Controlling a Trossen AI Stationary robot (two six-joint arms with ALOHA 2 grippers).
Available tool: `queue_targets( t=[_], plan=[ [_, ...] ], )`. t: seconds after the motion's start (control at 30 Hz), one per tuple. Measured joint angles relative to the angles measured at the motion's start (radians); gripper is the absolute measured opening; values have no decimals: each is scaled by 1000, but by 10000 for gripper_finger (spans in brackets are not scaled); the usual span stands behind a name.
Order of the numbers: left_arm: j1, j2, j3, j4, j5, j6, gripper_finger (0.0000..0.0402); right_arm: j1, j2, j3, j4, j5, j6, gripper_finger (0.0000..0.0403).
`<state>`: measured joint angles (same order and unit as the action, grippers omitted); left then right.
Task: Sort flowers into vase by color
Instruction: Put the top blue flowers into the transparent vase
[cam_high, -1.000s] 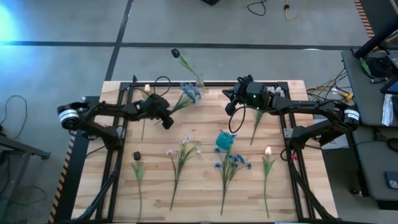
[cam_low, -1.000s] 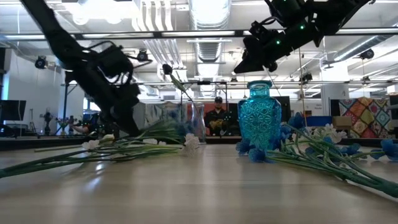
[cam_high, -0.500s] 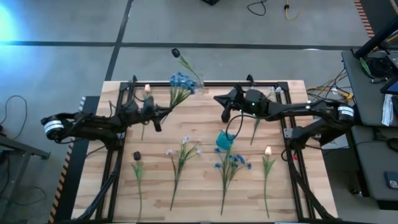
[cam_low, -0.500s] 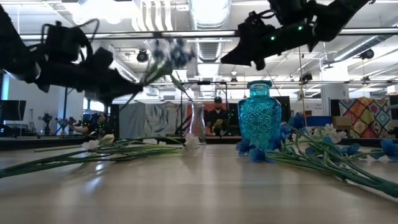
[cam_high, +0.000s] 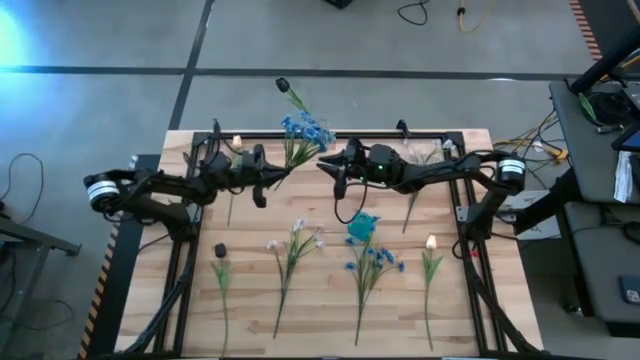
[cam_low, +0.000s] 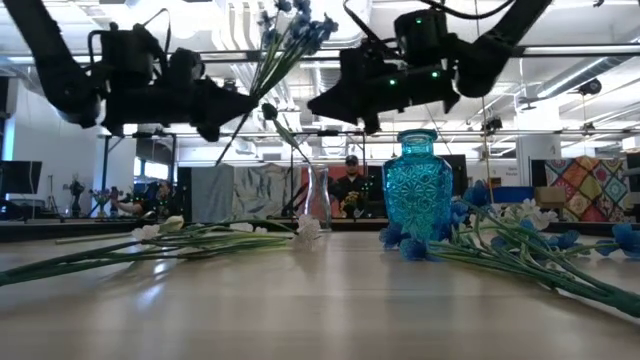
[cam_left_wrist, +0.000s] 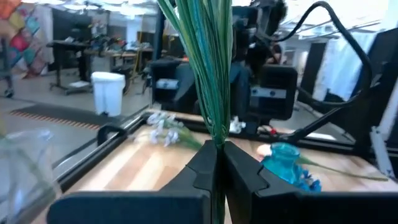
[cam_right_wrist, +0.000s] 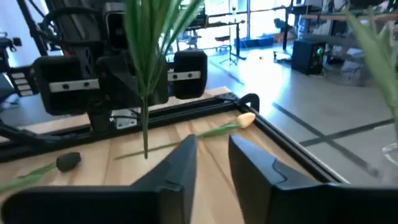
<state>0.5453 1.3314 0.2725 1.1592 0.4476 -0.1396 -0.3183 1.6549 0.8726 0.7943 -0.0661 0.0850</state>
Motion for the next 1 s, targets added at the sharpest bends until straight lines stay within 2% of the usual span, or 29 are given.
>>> queue_targets(
  t=[0.2, 0.4, 0.77, 0.9, 1.0],
  plan=[
    [-9, 94, 53, 109, 63, -23, 1, 7, 60, 103, 4, -100, 20, 152],
    [-15, 162, 92, 152, 93, -38, 1, 26, 83, 174, -9, -141, 19, 159],
    [-25, 212, 93, 213, 113, -58, 1, 42, 113, 238, 2, -146, 9, 107],
    [-25, 212, 93, 217, 111, -81, 7, 43, 126, 262, -6, -148, 2, 75],
    [-18, 206, 86, 216, 92, -83, 26, 41, 126, 272, -16, -146, -17, 43]
  ],
)
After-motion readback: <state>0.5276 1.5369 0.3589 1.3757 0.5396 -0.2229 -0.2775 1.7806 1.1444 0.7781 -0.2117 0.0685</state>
